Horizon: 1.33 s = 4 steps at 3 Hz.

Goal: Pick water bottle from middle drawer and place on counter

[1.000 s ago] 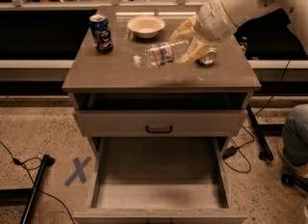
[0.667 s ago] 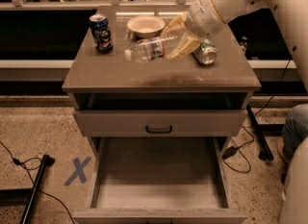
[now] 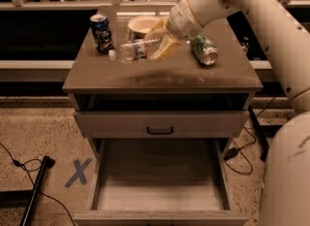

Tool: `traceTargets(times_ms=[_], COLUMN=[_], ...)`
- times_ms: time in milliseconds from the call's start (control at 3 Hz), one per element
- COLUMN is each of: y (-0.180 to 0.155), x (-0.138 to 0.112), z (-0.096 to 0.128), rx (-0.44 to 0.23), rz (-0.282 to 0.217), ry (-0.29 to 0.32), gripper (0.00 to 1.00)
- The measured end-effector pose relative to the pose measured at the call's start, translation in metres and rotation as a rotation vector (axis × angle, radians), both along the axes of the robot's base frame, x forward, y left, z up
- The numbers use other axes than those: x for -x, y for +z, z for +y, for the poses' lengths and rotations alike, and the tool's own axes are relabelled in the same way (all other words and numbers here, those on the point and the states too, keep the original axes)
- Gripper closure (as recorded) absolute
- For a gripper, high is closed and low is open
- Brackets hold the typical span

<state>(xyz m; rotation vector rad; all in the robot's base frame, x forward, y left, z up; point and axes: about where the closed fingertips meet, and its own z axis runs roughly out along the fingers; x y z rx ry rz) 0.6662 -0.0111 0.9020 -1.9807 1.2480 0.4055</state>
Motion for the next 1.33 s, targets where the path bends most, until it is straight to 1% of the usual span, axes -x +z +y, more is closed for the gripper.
traceTargets(times_ms=[333, 667, 1333], y=[-0.015, -0.027, -0.030], x=[-0.009, -0.015, -0.016], z=[0.014, 0.021, 0.027], rx=[-0.002, -0.002, -0.004], rz=[0.041, 0.076, 0.079], ry=[0.001, 0.010, 0.016], gripper=[1.00, 0.82, 0.36])
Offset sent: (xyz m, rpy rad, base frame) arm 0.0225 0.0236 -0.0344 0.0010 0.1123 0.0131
